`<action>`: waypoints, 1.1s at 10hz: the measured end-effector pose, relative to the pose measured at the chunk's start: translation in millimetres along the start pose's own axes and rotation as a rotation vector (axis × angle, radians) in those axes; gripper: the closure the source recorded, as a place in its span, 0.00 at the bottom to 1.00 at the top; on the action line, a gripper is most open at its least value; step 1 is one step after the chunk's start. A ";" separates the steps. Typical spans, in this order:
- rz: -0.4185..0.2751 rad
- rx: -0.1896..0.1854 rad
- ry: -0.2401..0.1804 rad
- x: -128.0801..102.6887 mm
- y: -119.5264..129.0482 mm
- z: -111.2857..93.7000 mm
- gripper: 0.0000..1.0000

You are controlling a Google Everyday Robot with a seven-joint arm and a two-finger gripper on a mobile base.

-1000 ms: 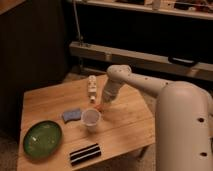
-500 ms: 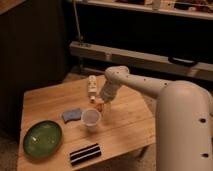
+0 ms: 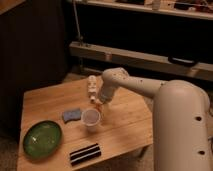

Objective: Place the pepper in the ceramic cup

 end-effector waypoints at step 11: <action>0.042 -0.070 -0.016 6.3 17.0 31.1 0.55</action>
